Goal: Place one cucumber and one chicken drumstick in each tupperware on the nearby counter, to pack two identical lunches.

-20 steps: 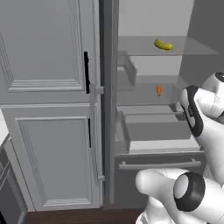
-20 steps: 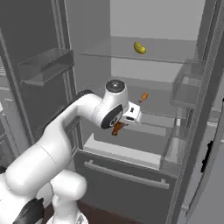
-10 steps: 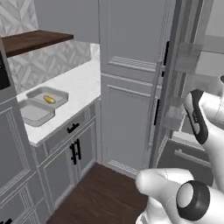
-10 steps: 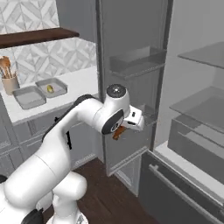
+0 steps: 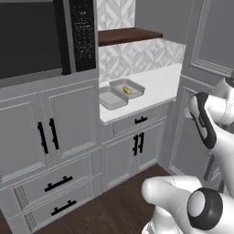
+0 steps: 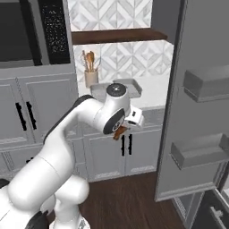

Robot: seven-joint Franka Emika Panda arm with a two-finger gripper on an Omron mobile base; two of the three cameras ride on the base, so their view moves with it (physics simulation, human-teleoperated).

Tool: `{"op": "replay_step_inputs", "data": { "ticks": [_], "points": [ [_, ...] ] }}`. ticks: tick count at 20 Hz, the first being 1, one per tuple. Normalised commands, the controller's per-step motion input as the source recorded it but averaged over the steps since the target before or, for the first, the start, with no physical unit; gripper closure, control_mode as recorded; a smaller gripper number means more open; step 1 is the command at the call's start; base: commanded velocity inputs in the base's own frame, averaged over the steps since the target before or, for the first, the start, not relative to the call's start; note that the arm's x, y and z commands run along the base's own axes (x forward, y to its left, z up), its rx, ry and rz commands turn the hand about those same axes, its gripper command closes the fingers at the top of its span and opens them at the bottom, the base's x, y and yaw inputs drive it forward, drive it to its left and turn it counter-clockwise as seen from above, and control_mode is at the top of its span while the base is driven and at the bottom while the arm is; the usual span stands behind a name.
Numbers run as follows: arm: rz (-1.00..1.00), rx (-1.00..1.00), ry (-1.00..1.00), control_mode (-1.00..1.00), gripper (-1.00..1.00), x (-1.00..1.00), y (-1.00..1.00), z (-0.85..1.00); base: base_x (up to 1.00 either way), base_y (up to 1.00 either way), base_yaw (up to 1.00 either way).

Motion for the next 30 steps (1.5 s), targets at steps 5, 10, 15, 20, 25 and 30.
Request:
{"op": "replay_step_inputs", "data": {
  "ticks": [5, 10, 15, 20, 25, 30],
  "points": [
    [0.0, 0.0, 0.0, 1.0, 1.0, 0.0, 0.0, 0.0, 1.0, 0.0, 0.24],
    [0.0, 0.0, 0.0, 1.0, 1.0, 0.0, 0.0, 0.0, 1.0, -0.46, 0.16],
    [0.0, 0.0, 0.0, 1.0, 1.0, 0.0, 0.0, 0.0, 1.0, -0.72, 0.15],
    [0.0, 0.0, 0.0, 1.0, 1.0, 0.0, 0.0, 0.0, 0.98, 0.18, 0.0],
    [0.0, 0.0, 0.03, -1.0, 1.0, 0.8, 0.07, -0.25, 0.2, 0.06, 0.0],
    [0.01, -0.02, 0.15, -1.0, 1.0, 1.0, 0.13, -0.55, 0.0, 0.0, 0.0]
  ]
}}
